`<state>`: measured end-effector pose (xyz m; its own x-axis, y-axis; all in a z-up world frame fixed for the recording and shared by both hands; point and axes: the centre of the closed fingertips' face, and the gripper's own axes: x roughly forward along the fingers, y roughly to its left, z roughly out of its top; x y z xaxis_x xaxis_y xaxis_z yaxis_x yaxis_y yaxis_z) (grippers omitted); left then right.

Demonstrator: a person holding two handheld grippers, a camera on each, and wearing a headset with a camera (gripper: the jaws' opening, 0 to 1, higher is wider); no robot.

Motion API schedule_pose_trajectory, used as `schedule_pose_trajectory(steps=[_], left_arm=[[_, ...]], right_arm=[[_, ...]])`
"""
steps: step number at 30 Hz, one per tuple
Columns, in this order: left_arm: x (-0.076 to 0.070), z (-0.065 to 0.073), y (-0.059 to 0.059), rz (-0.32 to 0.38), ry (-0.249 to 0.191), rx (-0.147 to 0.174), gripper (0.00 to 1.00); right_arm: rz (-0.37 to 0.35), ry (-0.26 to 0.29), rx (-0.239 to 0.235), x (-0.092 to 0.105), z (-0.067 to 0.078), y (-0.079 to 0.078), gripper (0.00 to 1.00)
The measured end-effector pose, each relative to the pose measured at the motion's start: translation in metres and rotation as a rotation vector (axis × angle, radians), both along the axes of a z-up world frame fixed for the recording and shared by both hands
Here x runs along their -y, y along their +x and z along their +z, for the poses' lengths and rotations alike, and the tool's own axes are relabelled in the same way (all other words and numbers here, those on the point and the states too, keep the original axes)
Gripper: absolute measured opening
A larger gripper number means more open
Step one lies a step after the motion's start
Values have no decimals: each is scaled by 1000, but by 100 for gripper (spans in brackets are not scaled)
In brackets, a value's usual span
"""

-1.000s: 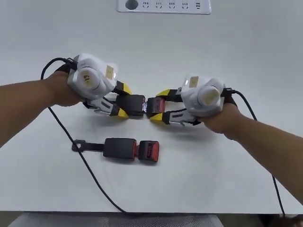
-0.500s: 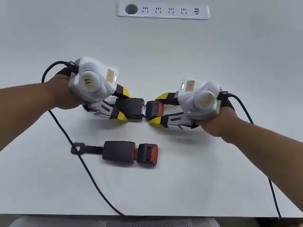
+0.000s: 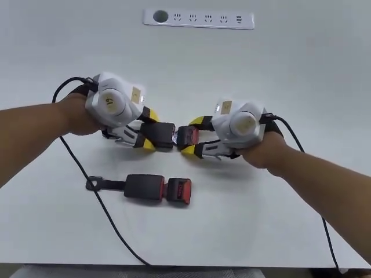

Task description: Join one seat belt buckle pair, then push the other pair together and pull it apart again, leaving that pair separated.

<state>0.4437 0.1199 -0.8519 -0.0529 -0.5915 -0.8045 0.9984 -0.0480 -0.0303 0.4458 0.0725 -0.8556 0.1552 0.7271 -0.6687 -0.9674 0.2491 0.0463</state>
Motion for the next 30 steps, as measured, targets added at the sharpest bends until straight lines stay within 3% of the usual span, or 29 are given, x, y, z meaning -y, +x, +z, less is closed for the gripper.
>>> schedule_pose_trajectory(steps=[15, 30], left_arm=[[0, 0, 0, 7, 9, 0, 34], [0, 0, 0, 21, 7, -2, 34]], right_arm=[[-3, -8, -1, 1, 0, 0, 36], [7, 2, 7, 20, 0, 0, 36]])
